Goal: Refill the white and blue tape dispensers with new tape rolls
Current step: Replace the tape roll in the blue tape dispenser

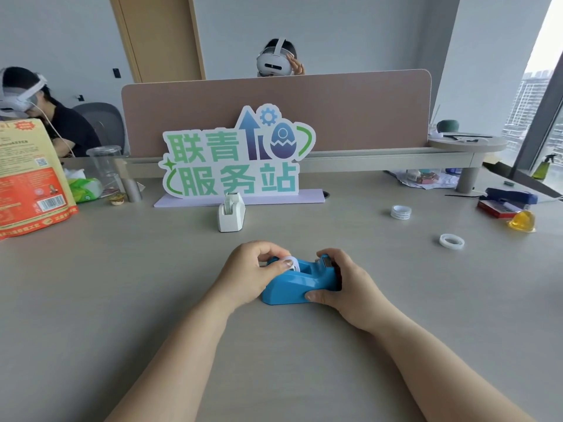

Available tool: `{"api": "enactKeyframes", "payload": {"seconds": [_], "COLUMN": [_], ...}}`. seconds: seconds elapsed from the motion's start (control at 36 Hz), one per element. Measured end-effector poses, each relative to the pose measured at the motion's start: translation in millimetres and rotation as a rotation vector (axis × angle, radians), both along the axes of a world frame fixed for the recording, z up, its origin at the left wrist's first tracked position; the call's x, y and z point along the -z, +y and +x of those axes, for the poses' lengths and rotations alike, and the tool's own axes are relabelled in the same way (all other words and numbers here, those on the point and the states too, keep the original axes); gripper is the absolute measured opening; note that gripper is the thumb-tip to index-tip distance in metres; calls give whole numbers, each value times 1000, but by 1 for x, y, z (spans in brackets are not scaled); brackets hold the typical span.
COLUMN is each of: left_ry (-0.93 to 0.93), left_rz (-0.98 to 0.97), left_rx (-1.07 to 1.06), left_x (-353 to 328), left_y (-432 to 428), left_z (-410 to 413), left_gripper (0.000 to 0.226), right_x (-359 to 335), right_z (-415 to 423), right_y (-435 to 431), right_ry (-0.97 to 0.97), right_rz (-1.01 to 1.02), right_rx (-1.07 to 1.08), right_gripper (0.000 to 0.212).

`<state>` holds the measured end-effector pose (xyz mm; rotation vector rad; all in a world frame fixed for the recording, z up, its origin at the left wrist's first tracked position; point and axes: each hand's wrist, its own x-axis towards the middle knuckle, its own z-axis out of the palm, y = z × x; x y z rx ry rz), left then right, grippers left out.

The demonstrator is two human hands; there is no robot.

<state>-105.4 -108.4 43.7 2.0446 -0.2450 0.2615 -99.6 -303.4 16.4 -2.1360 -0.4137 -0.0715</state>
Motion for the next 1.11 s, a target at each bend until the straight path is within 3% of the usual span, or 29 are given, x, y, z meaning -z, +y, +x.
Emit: {"api": "enactKeyframes", "payload": {"seconds": [0.22, 0.56, 0.72, 0.89, 1.11], "left_ry": [3, -26, -99, -137, -185], "left_rz": [108, -78, -261, -307, -305], "left_rx": [-39, -57, -112, -127, -163], "left_x": [0, 7, 3, 4, 12], "left_y": [6, 10, 6, -7, -8], "left_z": [2, -4, -7, -4, -2], "left_gripper": [5, 11, 9, 8, 10], "right_x": [-2, 1, 2, 5, 2], "right_z": [1, 4, 3, 7, 25], "right_y": [-2, -5, -2, 6, 20], "right_ry": [19, 0, -16, -20, -23], "right_rz": [33, 27, 13, 11, 5], "right_rx": [-12, -20, -5, 44, 103], "right_gripper": [67, 67, 69, 78, 72]}}
